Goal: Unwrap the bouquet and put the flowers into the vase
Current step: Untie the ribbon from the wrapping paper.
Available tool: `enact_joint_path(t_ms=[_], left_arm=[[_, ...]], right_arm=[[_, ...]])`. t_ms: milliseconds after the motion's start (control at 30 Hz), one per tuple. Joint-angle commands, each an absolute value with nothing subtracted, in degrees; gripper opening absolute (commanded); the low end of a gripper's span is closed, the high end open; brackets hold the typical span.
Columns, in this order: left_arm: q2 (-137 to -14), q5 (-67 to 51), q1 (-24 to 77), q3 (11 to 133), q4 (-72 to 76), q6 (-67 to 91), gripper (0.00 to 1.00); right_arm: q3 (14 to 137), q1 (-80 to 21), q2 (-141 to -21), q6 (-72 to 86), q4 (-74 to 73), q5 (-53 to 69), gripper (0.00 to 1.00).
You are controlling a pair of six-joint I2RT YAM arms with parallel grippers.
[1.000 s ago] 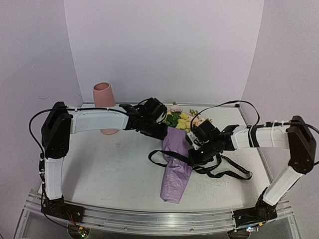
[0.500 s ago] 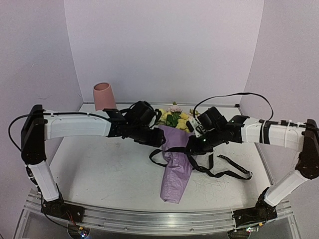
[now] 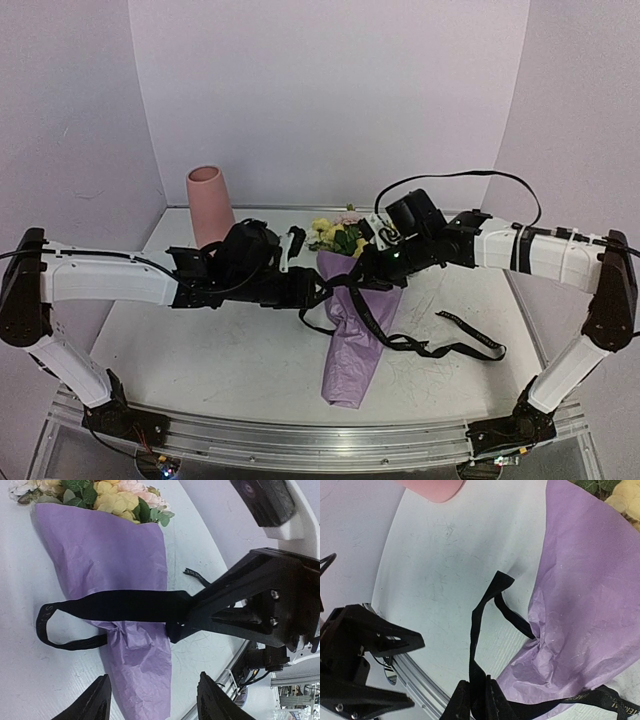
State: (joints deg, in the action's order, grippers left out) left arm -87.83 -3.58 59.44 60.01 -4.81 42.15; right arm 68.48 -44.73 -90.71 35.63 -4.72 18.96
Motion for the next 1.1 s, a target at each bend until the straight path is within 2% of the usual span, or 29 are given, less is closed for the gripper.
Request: enact_joint_path(t_ms=[0, 767, 800, 933, 1067], left_arm=[[-88.1, -5.2, 60.9, 60.6, 2.5, 43.4, 0.61], [-98.4, -3.6, 62.0, 64.8, 9.3, 41.8, 0.65], [-98.6, -3.5, 61.9, 65.0, 9.3, 41.5, 0.63], [-98.9, -2.4, 62.0, 65.6, 9.4, 41.3, 0.3], [-98.0, -2.1, 62.0, 64.7, 9.2, 41.5, 0.07]], right_arm=[[72.3, -45.0, -92.1, 39.7, -2.9, 23.6, 0.14], [72.5, -45.1, -92.4, 47.9, 2.4, 28.6, 0.15], [72.3, -45.1, -92.2, 48.2, 2.5, 28.6, 0.15], [71.9, -45.0, -91.7, 48.8, 2.6, 28.0, 0.18], [71.2, -45.0, -91.0, 48.8, 2.6, 26.9, 0.26]])
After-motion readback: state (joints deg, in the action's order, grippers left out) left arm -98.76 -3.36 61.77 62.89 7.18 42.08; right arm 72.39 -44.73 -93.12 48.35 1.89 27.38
